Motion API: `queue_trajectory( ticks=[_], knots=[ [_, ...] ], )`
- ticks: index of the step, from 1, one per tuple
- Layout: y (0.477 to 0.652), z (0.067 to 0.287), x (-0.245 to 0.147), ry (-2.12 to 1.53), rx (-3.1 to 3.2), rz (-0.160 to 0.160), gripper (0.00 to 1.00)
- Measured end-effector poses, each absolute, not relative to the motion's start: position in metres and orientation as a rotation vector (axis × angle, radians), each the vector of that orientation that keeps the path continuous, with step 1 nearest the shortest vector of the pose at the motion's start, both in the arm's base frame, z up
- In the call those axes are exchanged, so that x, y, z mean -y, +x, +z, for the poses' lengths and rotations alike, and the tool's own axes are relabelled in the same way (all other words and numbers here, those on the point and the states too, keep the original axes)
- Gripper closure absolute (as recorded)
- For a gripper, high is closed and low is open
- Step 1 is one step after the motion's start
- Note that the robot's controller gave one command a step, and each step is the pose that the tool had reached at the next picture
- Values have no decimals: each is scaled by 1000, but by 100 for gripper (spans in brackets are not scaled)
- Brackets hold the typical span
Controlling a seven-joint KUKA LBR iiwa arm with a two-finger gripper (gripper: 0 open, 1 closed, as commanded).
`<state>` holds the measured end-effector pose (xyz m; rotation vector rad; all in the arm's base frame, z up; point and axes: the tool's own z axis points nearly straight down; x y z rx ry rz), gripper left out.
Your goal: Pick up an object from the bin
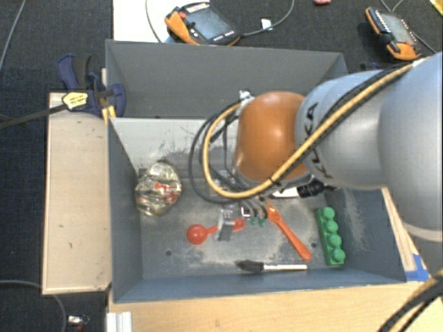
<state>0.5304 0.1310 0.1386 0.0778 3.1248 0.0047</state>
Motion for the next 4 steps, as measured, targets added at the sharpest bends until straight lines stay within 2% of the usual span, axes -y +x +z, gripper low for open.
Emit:
queue_trajectory(
  ticks=[1,2,3,4],
  knots=[
    [512,100,-104,63,-3144,-1,0],
    [515,70,-143,-312,-3111,6,0],
    [534,71,-135,-21,-3139,3,100],
    [534,71,-135,-21,-3139,3,100]
  ],
)
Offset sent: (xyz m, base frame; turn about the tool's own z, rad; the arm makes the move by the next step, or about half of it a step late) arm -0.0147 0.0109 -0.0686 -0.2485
